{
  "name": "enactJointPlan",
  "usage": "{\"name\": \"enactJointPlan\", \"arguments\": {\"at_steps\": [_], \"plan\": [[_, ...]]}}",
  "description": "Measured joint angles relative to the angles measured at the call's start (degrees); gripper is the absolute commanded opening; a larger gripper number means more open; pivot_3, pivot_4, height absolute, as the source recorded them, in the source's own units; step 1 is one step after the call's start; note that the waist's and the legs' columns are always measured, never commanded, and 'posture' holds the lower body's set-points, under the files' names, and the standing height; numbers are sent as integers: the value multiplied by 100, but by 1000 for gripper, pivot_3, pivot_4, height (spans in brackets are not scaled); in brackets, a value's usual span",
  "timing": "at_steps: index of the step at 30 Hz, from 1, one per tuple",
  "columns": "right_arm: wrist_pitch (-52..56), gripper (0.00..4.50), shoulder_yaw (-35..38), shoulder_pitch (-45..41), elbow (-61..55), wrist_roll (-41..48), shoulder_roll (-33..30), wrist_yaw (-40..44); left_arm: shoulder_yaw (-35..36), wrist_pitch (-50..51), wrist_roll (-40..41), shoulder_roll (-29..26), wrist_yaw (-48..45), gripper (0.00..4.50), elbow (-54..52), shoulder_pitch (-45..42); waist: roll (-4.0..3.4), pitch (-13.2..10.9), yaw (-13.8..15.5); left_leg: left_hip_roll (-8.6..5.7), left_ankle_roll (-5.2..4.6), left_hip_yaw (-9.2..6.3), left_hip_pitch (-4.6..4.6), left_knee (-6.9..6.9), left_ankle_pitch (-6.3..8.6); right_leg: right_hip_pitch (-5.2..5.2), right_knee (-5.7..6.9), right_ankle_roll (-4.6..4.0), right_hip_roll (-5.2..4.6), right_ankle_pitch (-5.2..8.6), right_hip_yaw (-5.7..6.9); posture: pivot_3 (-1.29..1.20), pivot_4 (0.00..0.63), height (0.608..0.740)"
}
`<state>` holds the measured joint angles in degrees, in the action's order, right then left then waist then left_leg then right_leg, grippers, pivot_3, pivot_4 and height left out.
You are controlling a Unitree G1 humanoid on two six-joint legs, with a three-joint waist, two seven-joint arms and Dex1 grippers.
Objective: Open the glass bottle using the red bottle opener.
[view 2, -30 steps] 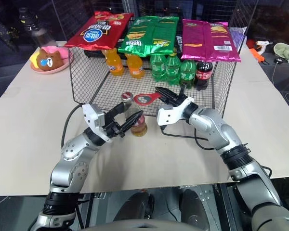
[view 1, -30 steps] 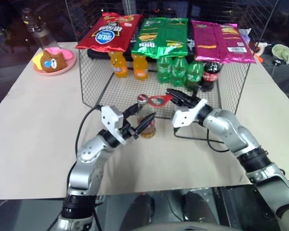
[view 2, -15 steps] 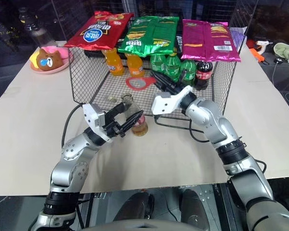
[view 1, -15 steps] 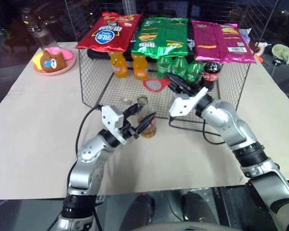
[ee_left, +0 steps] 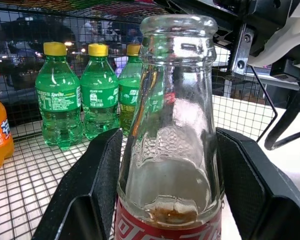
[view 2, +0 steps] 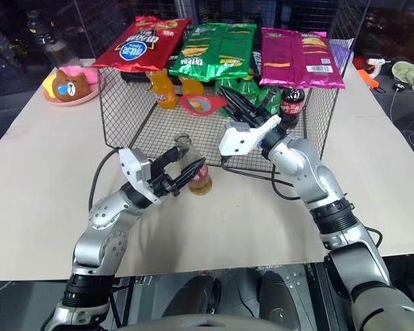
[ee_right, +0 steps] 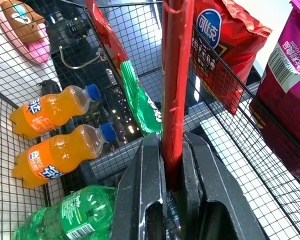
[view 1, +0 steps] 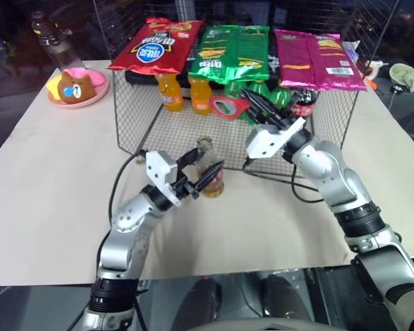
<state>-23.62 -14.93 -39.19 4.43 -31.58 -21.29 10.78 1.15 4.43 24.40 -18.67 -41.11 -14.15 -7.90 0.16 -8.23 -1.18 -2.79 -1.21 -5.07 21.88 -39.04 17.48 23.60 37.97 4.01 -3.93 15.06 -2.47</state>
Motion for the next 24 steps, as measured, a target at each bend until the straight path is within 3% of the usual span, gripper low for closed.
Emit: {"name": "enactJointPlan", "arguments": {"at_steps": [7,11,24], "plan": [[27,0,1,15,13,9,6,-4,1,12,5,-1,0,2881,12,-21,0,0,0,0,0,0,0,0,0,0,0,0,0,0,0,0,150,740],[64,0,1,60,39,41,6,-4,1,18,9,0,0,4473,12,-23,0,0,0,0,0,0,0,0,0,0,0,0,0,0,0,0,150,740],[89,0,1,91,60,126,3,-5,16,17,8,-2,17,4473,10,-24,0,0,-1,0,0,0,0,0,0,0,0,0,0,0,0,0,150,740]]}}
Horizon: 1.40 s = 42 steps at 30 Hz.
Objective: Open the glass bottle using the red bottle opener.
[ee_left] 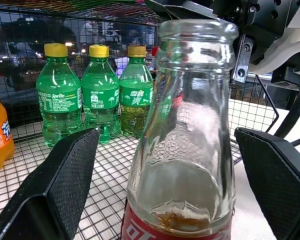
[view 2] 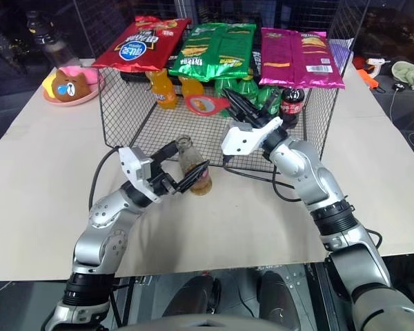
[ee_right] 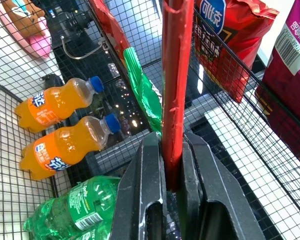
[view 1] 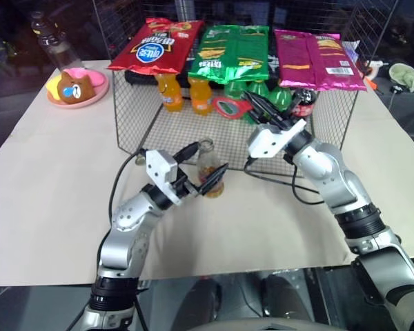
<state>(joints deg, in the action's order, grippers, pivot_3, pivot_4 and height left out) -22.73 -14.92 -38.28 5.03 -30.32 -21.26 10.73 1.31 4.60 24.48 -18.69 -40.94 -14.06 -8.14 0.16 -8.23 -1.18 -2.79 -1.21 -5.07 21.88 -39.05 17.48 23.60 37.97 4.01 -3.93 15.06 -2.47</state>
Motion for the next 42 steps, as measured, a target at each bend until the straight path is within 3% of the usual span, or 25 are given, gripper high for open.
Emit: {"name": "enactJointPlan", "arguments": {"at_steps": [13,20,29,30,35,39,40,42], "plan": [[35,0,63,251,-2,267,-13,24,49,99,80,-130,7,4473,-275,214,0,0,0,1,0,0,0,0,0,0,0,0,-1,0,-1,0,150,740],[603,0,496,873,-436,1377,-9,588,178,259,281,-382,-10,4473,-579,427,0,0,11,2,0,-1,0,1,0,-1,-1,0,-2,0,-1,0,150,740],[2650,0,755,1930,-1516,3130,-60,1765,304,466,536,-630,-84,4473,-935,785,-4,-2,24,8,-1,-4,-1,6,1,-2,-3,-2,0,1,0,0,150,740],[3873,0,745,2492,-2052,4008,-249,2285,377,519,659,-729,-141,4473,-1076,970,-5,-3,44,7,-2,-5,4,12,1,-1,-9,-2,-7,1,1,0,150,740],[6127,0,1093,3310,-3342,5871,-1077,2961,800,673,914,-1062,-227,4473,-1407,1494,-8,-7,44,10,-13,-5,5,15,8,-3,-17,-2,-22,1,-1,0,150,740],[6944,0,1182,3610,-3810,6504,-1359,3015,982,706,955,-1125,-250,4473,-1438,1699,-6,-7,44,16,-26,-6,-3,15,15,-8,-14,-2,-16,1,3,0,150,740],[7014,917,1186,3619,-3798,6506,-1296,2878,988,743,1003,-1136,-268,4500,-1495,1801,-6,-7,37,15,-25,-1,-6,16,15,-8,-11,-2,-13,1,-1,0,150,740],[7001,1570,1190,3618,-3771,6477,-1283,2807,998,781,1075,-1136,-271,4500,-1598,2009,-6,-7,38,13,-18,0,-5,15,11,-8,-10,-1,-11,1,-1,0,150,740]]}}
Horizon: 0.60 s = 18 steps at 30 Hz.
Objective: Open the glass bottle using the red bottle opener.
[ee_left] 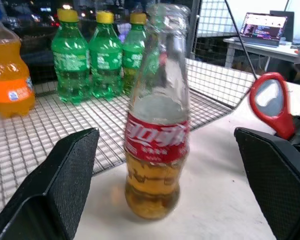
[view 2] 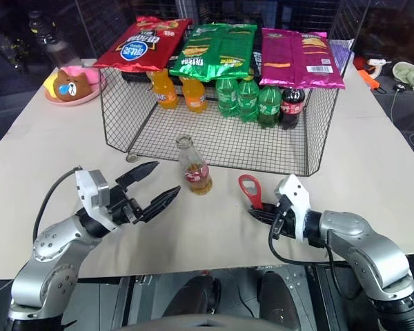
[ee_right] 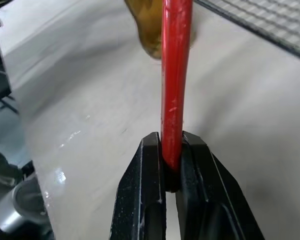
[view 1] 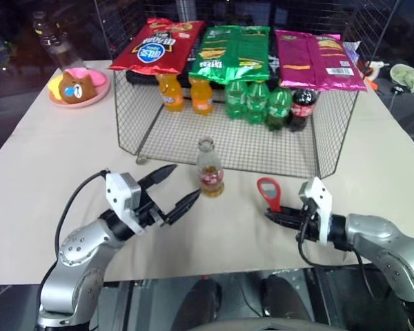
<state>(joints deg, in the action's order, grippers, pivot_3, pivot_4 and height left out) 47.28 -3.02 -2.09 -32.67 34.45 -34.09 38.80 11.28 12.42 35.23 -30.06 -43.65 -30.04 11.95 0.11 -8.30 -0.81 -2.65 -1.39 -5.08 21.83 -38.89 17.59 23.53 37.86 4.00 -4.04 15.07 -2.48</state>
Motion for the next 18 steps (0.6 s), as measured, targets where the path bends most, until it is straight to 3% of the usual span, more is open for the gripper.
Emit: {"name": "enactJointPlan", "arguments": {"at_steps": [4,6,11,18], "plan": [[-71,3714,171,54,114,-79,-58,-87,60,-3,-23,-1,-30,4500,-88,679,3,-2,17,-2,11,-2,5,1,-6,1,-7,0,0,0,3,0,150,740],[-318,4461,197,170,149,-241,-165,-69,151,-72,-137,20,7,4500,-39,770,6,-2,58,-5,9,-7,5,1,-5,-1,-7,0,0,0,10,0,150,740],[-1404,4461,651,1060,364,-589,-496,404,206,-48,-474,90,399,4500,111,879,8,-2,136,-9,9,-4,3,1,-5,-9,-14,1,1,0,9,0,150,740],[-3181,4461,1537,1765,1262,-655,-286,1209,188,-114,-929,95,562,4500,149,1244,10,-2,124,0,3,1,-8,3,-1,-16,-12,1,3,0,4,0,150,740]]}}
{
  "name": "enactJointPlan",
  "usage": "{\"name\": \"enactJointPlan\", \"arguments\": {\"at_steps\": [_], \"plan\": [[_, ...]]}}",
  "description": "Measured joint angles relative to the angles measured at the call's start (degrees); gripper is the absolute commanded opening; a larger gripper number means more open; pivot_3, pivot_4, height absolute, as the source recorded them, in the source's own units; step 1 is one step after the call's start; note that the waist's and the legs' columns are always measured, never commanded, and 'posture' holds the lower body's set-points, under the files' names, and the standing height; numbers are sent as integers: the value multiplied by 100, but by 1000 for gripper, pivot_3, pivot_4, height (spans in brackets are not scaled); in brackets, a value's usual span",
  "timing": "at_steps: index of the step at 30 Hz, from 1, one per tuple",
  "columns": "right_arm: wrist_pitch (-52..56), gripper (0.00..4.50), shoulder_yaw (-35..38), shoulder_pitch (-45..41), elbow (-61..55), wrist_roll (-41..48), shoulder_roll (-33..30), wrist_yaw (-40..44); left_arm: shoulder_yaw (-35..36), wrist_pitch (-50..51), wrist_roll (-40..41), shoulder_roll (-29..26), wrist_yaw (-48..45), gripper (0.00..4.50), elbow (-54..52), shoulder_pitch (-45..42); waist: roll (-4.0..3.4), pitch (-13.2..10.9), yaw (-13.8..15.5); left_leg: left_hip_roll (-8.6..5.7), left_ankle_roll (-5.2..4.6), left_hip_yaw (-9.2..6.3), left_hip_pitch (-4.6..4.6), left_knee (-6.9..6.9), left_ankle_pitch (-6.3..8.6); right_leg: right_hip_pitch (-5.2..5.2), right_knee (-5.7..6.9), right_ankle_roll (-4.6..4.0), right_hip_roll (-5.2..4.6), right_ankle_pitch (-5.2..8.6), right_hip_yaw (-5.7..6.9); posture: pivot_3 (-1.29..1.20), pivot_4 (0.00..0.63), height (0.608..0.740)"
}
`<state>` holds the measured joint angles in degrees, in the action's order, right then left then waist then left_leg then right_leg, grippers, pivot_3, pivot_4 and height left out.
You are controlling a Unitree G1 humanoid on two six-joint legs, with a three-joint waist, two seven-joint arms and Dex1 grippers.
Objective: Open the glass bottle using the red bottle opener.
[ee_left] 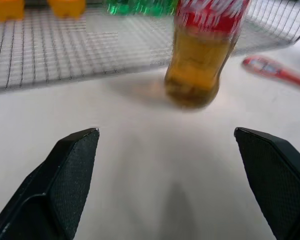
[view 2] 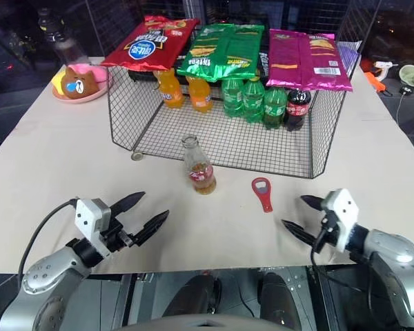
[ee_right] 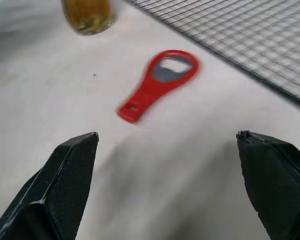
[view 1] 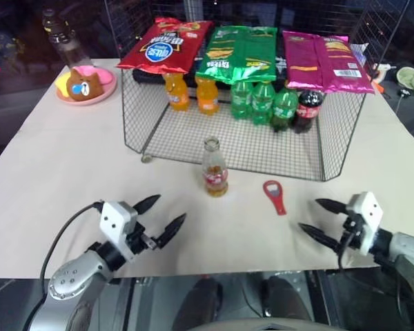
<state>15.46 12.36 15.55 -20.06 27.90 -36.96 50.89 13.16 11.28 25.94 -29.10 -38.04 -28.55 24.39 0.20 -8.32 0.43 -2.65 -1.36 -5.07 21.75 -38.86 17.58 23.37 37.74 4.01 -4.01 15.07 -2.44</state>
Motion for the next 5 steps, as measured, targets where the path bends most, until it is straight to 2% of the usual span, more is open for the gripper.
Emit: {"name": "enactJointPlan", "arguments": {"at_steps": [5], "plan": [[-695,4461,278,-73,511,73,114,313,112,-38,-101,-29,33,4500,2,152,0,0,-1,1,-9,-2,-8,0,5,-8,1,0,-3,0,1,0,150,740]]}}
